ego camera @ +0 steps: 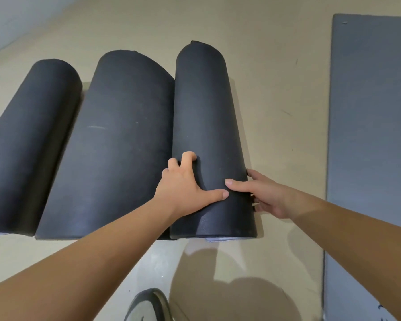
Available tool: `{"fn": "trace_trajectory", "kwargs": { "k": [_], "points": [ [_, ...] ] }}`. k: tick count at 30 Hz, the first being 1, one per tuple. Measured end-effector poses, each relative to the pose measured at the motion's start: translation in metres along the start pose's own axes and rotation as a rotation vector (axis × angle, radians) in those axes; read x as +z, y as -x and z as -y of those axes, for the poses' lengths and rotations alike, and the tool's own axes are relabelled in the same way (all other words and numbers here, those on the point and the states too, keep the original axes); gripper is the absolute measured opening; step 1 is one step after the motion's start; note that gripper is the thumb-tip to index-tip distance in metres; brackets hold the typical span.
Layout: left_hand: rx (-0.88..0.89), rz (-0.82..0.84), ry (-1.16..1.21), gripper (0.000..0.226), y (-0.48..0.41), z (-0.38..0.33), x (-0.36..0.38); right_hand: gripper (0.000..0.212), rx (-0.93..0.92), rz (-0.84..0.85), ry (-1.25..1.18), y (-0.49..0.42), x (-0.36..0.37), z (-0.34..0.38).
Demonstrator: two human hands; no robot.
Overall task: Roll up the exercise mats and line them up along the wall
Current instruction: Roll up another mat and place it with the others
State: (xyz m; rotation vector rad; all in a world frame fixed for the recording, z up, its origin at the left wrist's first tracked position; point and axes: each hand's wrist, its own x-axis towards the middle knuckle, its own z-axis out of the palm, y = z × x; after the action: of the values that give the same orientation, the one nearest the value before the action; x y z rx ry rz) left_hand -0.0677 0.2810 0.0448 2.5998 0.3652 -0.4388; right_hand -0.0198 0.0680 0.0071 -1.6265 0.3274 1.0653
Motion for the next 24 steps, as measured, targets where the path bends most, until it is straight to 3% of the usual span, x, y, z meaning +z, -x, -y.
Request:
{"fn": "trace_trajectory", "kwargs": {
  "k": [3,6,8,14,16,20,24],
  "points": [
    [0.002,0.018,0.155,0.134,-0.004,0.015,-0.002,0.105,-0.078,-0.081,0.008,0.0,0.008,0.002],
    [-0.014,0.131,0.441,0.146,-0.009,0.027,0.006,0.115,-0.172,-0.159,0.064,0.002,0.005,0.006],
    [-0.025,0.183,0.509,0.155,-0.013,0.03,0.007,0.116,-0.188,-0.153,0.109,0.004,-0.001,0.01],
    [-0.058,0.261,0.158,0.128,-0.021,0.015,-0.016,0.094,-0.15,-0.11,0.235,0.004,-0.013,0.018],
    [-0.061,0.31,0.101,0.139,-0.024,0.011,-0.014,0.102,-0.16,-0.143,0.294,0.001,-0.012,0.014],
    [-0.118,0.347,-0.037,0.164,-0.027,0.01,-0.001,0.14,-0.151,-0.293,0.443,-0.016,0.0,-0.007],
    [-0.159,0.254,-0.167,0.156,-0.025,0.014,0.012,0.138,-0.224,-0.241,0.428,-0.025,0.01,-0.013]
  ]
}}
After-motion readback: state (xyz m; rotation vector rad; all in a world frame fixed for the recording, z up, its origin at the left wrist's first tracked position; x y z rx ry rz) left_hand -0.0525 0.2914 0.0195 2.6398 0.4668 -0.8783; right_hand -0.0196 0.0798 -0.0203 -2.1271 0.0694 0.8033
